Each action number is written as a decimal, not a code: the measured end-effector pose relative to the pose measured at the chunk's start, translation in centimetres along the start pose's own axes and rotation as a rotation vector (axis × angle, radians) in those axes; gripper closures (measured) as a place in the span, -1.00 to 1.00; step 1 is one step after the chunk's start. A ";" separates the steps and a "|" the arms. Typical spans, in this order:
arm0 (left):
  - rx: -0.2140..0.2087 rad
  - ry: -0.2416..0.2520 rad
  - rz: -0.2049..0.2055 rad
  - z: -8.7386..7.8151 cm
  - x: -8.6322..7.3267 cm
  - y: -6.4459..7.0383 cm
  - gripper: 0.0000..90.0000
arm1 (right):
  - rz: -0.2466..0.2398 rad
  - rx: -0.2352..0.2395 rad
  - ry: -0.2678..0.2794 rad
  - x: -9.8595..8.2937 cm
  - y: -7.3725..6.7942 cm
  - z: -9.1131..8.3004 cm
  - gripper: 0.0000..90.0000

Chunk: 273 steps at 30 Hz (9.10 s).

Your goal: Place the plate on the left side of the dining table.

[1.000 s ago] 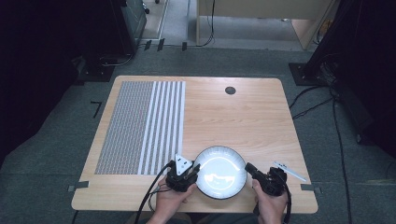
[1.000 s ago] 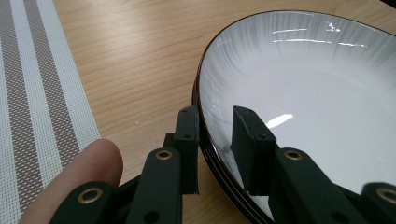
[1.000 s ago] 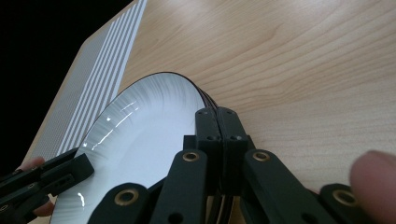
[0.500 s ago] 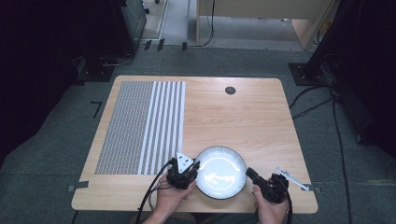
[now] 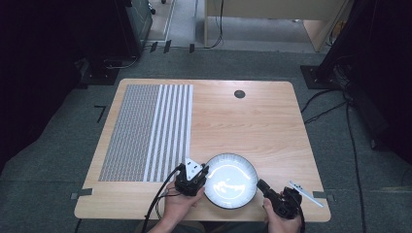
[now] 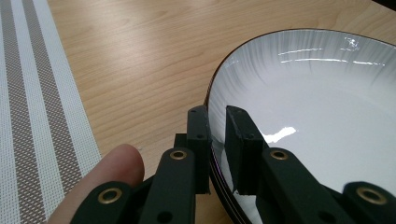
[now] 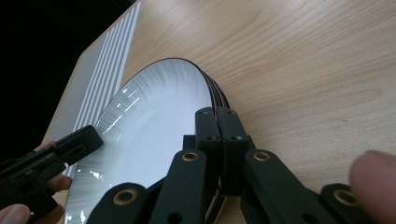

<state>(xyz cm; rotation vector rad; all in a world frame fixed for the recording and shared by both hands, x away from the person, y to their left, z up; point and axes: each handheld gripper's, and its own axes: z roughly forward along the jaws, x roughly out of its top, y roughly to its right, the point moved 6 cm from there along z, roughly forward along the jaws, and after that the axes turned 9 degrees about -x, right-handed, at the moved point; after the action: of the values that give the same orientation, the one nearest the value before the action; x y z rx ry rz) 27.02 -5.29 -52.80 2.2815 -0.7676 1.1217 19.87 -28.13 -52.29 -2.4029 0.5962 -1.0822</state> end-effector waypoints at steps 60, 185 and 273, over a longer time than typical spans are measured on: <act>-0.147 -0.051 0.065 -1.2 0.7 2.3 0.39 | -0.167 -0.062 0.099 2.6 -0.3 0.4 1.00; -0.196 -0.019 -0.109 -2.4 3.1 0.1 0.27 | 0.149 0.202 -0.048 4.0 -4.1 1.2 0.77; 0.212 0.129 -0.415 -10.2 2.7 -24.9 0.47 | -0.020 0.241 -0.255 1.0 -26.7 21.5 0.85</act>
<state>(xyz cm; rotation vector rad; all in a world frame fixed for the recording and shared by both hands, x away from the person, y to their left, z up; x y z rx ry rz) 39.37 18.55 -49.33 2.3605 -0.1168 1.1755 42.48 -2.45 -49.96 -2.2881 0.3346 -0.7872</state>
